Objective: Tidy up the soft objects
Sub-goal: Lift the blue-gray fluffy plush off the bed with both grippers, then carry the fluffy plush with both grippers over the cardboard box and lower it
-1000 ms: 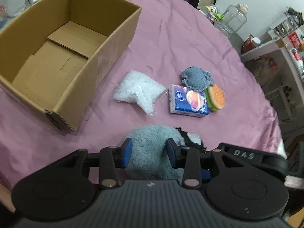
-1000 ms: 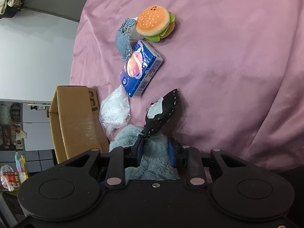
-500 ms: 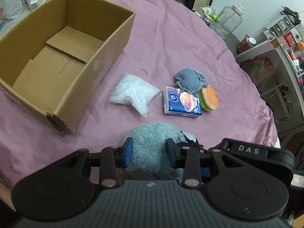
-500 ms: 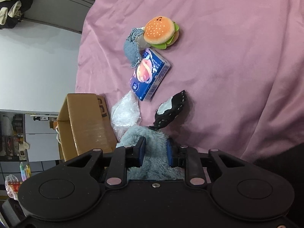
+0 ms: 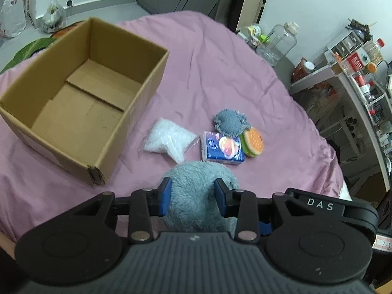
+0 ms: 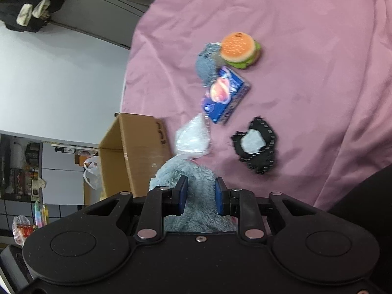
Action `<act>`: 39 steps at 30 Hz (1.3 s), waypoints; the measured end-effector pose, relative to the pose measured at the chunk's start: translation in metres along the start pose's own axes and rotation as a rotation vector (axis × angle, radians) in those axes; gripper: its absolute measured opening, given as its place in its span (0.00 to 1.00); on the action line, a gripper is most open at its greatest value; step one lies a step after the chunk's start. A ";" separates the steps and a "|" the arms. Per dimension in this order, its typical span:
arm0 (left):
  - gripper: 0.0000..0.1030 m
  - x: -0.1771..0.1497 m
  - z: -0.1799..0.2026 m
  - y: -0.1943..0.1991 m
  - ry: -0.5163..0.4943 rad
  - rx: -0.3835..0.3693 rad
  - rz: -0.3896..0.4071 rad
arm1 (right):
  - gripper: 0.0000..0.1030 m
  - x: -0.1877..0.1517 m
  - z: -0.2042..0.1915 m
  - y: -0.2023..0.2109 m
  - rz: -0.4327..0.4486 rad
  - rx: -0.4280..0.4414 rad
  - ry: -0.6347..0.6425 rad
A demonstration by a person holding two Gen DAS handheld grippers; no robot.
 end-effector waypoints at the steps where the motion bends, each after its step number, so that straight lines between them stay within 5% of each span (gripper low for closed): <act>1: 0.36 0.002 0.000 0.004 0.000 -0.003 0.007 | 0.23 -0.001 -0.004 0.002 0.003 0.004 0.005; 21: 0.36 0.051 -0.021 0.066 0.042 -0.056 0.126 | 0.23 -0.011 -0.093 0.017 0.064 0.062 0.154; 39: 0.36 0.082 -0.079 0.097 0.111 -0.068 0.172 | 0.23 -0.042 -0.158 -0.010 0.053 0.059 0.243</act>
Point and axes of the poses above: each gripper's, at about its wrist camera, not at the fingertips, and y roughly against the way its jaws point, z to its right, x to its top, the point moved 8 cm from there along -y, roughly the way its jaws point, and after that the axes turned 2 degrees about y, right-handed, at the moved point
